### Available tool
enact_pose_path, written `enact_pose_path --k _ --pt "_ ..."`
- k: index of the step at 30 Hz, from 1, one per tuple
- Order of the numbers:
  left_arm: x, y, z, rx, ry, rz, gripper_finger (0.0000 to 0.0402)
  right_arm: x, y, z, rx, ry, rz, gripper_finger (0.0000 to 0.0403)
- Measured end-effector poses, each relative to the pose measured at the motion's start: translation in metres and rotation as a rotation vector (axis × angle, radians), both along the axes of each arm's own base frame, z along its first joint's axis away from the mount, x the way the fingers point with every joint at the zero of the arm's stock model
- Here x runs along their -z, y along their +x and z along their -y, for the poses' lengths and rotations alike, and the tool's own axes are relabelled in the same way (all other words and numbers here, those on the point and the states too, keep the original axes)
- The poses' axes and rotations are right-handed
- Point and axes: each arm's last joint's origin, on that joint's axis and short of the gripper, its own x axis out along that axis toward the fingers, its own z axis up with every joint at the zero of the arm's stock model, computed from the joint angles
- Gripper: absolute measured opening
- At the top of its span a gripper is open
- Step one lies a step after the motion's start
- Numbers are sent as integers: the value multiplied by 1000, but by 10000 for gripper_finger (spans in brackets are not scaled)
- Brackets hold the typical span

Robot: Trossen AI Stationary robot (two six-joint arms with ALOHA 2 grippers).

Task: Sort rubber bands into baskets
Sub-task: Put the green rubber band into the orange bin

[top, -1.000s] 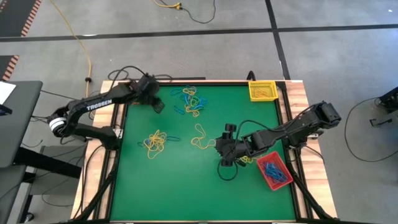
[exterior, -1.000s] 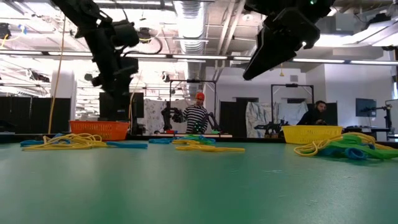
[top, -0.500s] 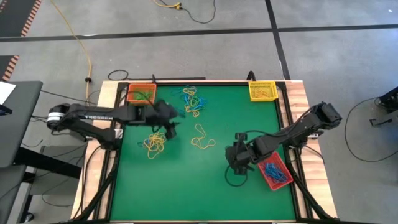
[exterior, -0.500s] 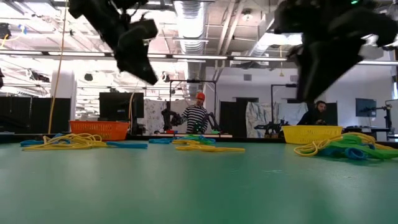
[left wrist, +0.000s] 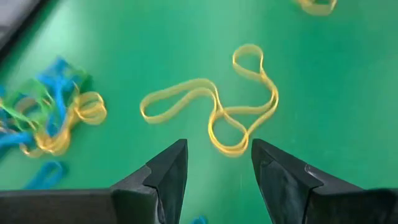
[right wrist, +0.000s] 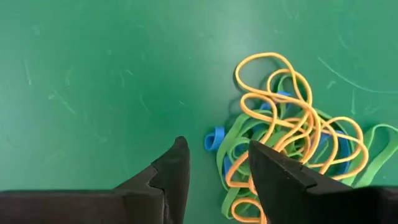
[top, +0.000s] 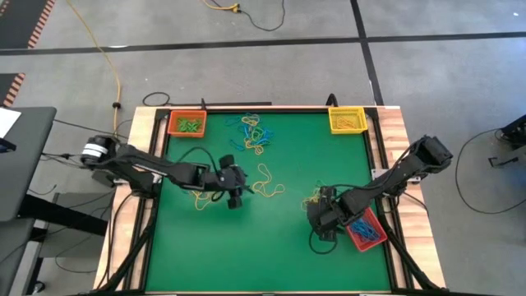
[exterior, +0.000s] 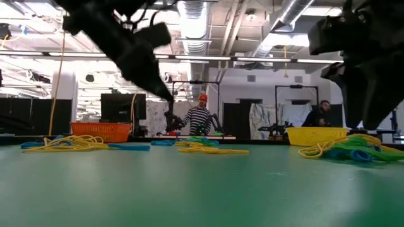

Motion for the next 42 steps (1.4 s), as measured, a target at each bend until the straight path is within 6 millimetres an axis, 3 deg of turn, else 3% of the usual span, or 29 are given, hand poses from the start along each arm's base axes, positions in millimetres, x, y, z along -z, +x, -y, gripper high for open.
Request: enact_pose_path --k 7,12,25,33,37,42 --pt "38 13 2 -11 -27 -57 169 0 3 -2 -4 36 22 169" --pt "51 20 4 11 -59 -49 169 5 3 0 11 45 36 152" --pt "49 25 13 69 -52 5 169 25 -2 22 124 35 -3 145" --pt "49 25 15 78 -49 4 169 28 0 23 111 43 24 141" --pt "49 25 15 78 -48 5 169 28 0 23 99 34 27 114" --pt "49 25 15 77 -48 5 169 28 0 24 85 17 33 49"
